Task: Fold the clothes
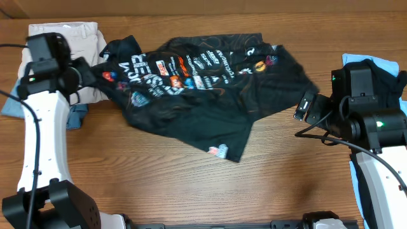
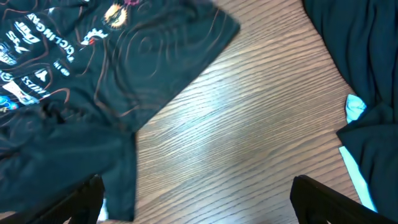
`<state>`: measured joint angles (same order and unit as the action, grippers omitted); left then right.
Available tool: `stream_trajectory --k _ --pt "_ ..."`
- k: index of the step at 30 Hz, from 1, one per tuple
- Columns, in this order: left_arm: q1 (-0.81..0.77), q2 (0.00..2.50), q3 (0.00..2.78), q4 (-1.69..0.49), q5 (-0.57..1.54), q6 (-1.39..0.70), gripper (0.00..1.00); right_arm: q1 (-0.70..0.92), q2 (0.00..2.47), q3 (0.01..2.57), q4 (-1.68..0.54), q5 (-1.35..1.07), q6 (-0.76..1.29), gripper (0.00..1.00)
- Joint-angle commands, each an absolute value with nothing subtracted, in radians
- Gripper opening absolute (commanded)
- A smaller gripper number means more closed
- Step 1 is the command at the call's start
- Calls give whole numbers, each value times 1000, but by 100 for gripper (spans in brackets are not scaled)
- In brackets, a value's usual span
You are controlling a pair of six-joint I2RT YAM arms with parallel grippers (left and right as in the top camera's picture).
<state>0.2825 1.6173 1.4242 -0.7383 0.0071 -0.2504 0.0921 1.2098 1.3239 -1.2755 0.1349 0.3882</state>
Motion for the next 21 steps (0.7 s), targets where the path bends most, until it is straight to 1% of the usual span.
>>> stream_trajectory --k 1,3,5,8,10,13,17,19,21 --pt "306 1618 1431 -799 -28 -256 100 88 1210 1343 -1274 142 389 100" --pt "302 1618 1431 -869 15 -292 100 88 1210 1343 -1274 142 389 100" --pt "284 1618 1431 -960 107 -319 100 88 1210 1343 -1273 142 389 100" --pt "237 1618 1421 -1071 241 -381 100 88 1210 1343 -1273 142 389 100" --pt "189 1618 1397 -1104 291 -401 100 88 1210 1343 -1274 142 389 100" --pt "95 1618 1325 -1097 297 -474 100 88 1210 1343 -1274 142 389 100" --pt "-19 1619 1191 -1031 298 -670 99 88 1210 1343 -1274 141 389 100" --pt "-76 1620 1117 -973 299 -758 96 88 1210 1343 -1274 134 390 100" --pt "-127 1620 1054 -907 307 -823 90 88 1210 1343 -1274 134 390 100"
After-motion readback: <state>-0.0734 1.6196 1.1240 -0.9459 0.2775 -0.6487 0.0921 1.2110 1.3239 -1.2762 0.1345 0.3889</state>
